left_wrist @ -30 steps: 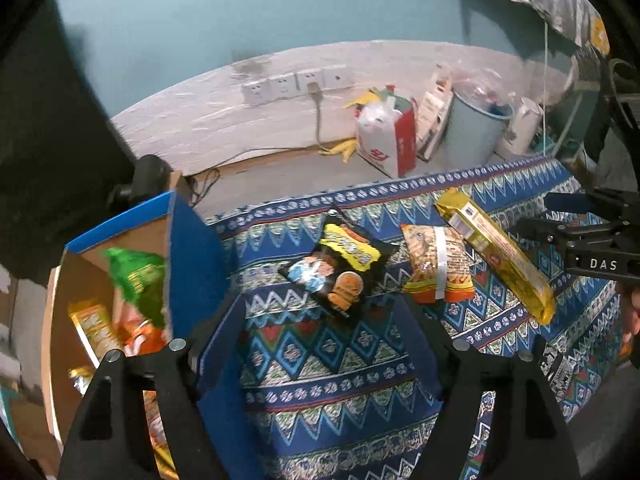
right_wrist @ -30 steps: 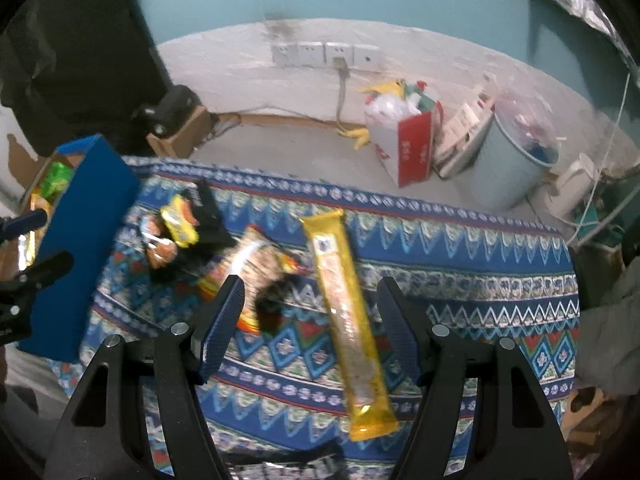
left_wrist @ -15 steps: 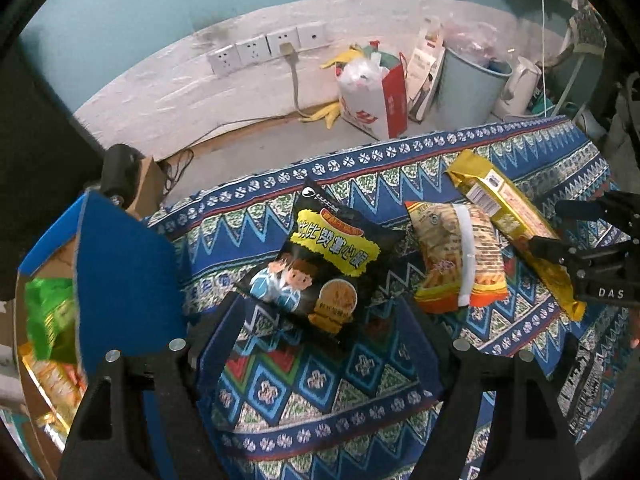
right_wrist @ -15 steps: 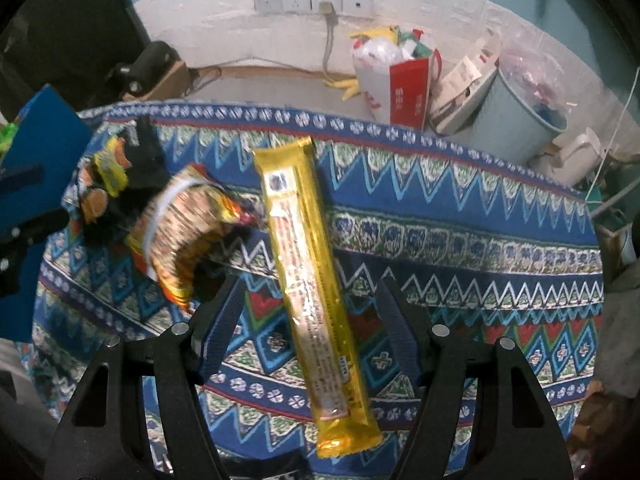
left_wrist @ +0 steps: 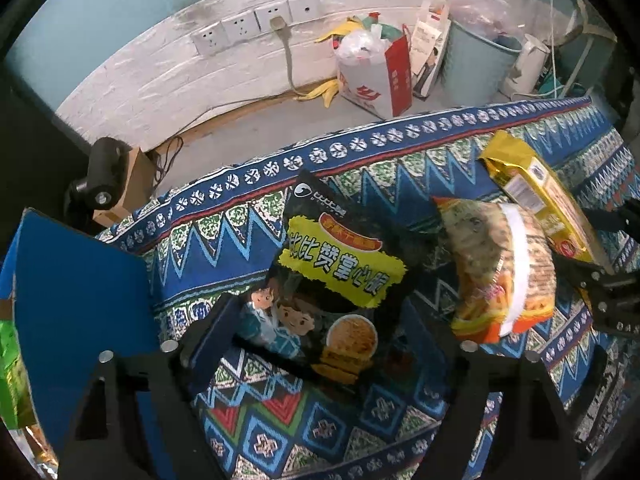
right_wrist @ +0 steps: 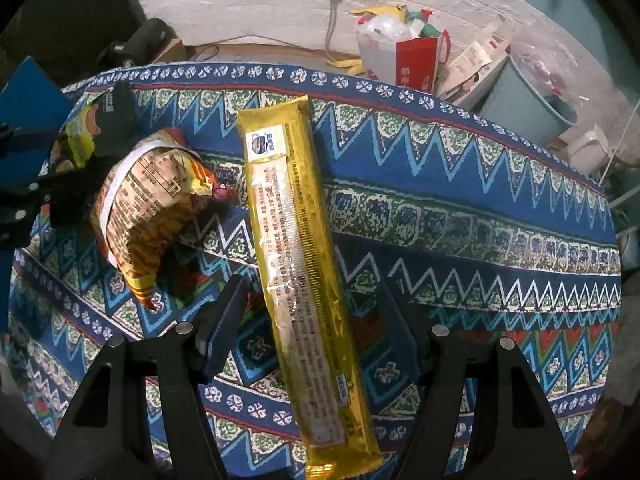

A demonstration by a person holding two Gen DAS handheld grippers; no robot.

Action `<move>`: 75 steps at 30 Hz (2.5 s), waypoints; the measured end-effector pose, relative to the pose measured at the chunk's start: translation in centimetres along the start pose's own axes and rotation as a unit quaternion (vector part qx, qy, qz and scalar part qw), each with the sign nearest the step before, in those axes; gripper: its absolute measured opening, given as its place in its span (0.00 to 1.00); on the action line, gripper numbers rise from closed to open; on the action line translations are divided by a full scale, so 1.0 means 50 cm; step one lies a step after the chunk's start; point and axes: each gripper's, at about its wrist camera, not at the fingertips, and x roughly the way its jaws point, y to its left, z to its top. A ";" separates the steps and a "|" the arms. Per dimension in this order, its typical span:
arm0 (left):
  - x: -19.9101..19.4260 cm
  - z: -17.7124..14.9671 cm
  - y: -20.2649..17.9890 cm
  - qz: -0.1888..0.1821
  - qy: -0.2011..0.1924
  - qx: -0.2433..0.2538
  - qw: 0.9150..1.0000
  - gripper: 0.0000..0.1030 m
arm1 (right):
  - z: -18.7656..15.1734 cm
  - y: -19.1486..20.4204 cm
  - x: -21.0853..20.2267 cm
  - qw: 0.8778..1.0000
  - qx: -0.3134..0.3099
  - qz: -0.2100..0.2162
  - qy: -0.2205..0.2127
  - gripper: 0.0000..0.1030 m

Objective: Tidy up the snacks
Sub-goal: 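Grasp the black snack bag with the left tool while the right tool grasps another yellow bar, then carry the black bag and yellow bar with both tools over the box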

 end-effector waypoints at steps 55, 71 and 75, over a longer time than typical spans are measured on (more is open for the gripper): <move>-0.127 -0.047 0.027 0.002 -0.063 -0.045 0.997 0.64 | 0.026 0.073 -0.190 0.992 0.005 0.031 -0.122 0.30; -0.301 -0.120 0.070 0.012 -0.130 -0.077 0.988 0.64 | 0.021 0.136 -0.292 0.985 0.000 0.045 -0.168 0.30; -0.331 -0.143 0.090 0.019 -0.141 -0.084 0.986 0.64 | 0.022 0.151 -0.311 0.983 0.000 0.053 -0.175 0.30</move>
